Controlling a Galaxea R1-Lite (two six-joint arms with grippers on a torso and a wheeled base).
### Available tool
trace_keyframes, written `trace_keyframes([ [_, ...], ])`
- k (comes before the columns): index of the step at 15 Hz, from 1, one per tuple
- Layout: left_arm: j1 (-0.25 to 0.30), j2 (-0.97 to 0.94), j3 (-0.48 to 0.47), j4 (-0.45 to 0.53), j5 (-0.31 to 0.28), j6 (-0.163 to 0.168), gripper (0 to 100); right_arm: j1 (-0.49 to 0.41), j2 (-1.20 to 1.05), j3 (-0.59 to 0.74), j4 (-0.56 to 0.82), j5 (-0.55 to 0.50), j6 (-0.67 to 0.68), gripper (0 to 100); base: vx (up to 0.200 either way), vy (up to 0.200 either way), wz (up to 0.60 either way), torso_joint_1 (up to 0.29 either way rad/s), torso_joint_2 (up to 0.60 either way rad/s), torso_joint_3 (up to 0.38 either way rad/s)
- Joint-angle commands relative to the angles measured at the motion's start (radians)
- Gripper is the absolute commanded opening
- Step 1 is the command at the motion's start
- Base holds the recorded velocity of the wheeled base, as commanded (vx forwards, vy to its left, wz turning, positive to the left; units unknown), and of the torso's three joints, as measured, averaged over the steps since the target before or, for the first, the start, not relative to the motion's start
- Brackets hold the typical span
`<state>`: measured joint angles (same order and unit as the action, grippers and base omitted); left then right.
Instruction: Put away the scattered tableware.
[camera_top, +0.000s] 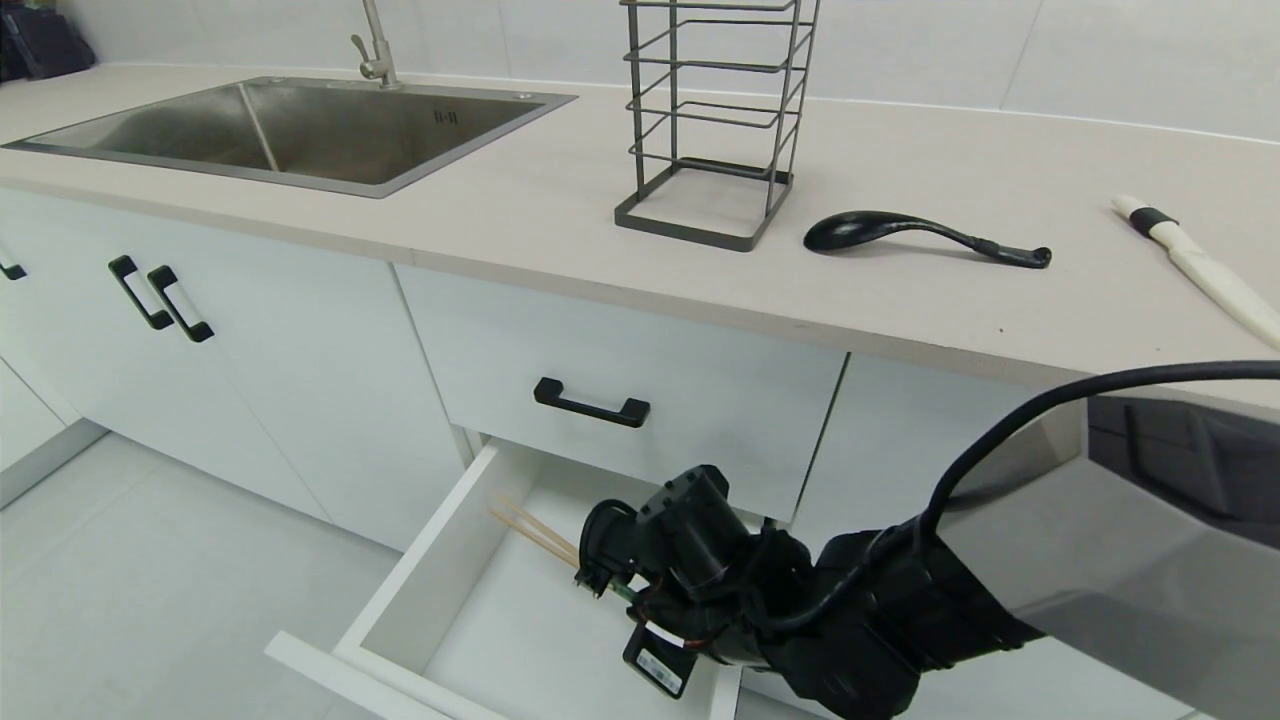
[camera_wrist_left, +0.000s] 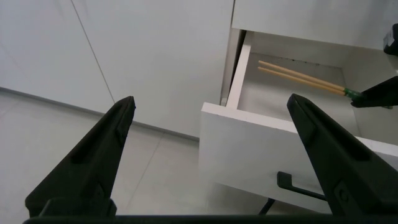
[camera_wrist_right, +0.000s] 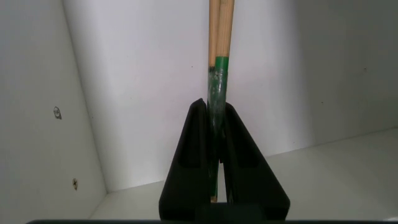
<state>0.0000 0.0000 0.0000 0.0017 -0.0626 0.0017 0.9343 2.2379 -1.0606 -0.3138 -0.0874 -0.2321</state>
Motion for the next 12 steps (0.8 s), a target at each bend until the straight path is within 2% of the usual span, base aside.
trace_keyframes([
  [1,0.000,0.002,0.000,0.000,0.000,0.000,100,0.001,0.040,-0.024,-0.001,-0.002,0.000,0,0.000,0.000,0.00,0.000,0.00,0.000],
  [12,0.000,0.002,0.000,0.000,0.001,0.000,100,0.005,0.132,-0.094,-0.001,-0.112,0.071,0,0.000,0.000,0.00,0.000,0.00,0.000],
])
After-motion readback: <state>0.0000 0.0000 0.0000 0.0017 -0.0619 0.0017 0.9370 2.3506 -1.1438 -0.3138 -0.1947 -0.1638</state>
